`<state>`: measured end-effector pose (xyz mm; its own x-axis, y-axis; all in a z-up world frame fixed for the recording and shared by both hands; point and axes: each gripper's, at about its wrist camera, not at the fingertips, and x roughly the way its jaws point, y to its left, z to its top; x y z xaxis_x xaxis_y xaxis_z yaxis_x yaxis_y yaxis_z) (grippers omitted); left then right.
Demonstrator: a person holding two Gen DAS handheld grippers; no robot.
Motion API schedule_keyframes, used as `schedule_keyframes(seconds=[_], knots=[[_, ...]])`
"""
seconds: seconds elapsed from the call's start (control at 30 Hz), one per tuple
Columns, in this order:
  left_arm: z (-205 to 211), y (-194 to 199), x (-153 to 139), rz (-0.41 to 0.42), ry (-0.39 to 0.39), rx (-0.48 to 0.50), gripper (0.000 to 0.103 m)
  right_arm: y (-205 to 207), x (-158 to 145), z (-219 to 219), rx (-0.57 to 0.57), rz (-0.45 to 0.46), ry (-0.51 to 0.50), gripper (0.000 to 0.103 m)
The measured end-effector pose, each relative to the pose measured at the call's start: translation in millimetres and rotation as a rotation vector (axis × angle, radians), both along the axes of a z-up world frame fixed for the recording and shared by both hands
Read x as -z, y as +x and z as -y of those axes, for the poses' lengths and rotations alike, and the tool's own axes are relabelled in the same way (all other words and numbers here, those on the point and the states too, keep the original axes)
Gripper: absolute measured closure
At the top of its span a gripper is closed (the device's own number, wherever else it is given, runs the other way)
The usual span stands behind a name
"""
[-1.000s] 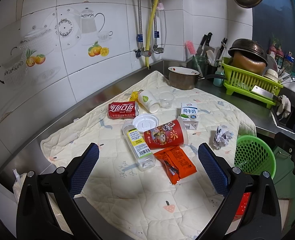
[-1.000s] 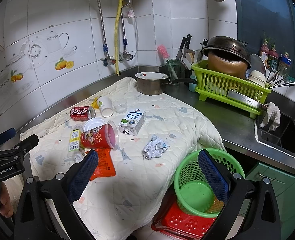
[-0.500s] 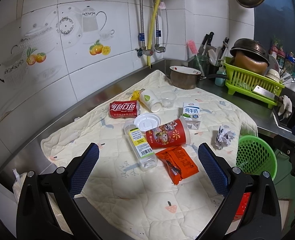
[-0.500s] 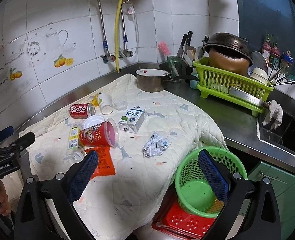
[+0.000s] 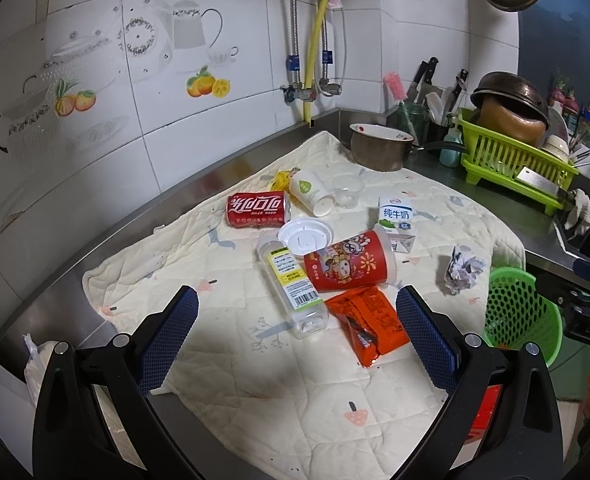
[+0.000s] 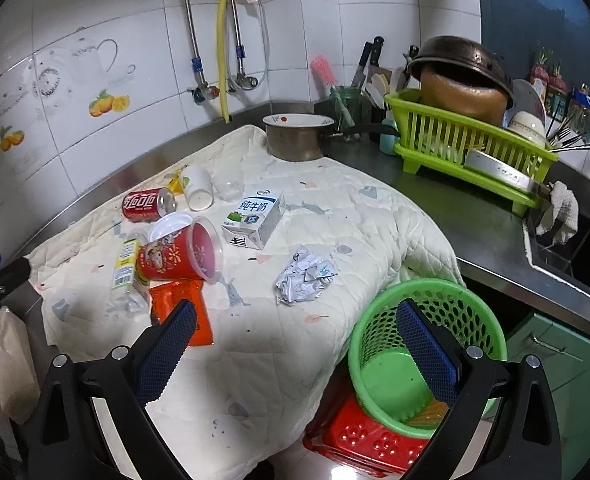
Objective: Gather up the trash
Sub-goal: 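Grasp the crumpled paper with the right tool while the left tool grasps the orange wrapper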
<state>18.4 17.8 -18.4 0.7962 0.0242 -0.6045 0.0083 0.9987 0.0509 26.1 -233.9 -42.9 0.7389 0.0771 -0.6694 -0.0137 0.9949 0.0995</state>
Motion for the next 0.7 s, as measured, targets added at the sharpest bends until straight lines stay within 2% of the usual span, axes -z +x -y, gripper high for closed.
schedule_keyframes(seconds=[0.7], knots=[[-10,22,39,-0.114,-0.027,-0.01,0.006,102,77,10,-0.017,-0.118,0.041,0.008]])
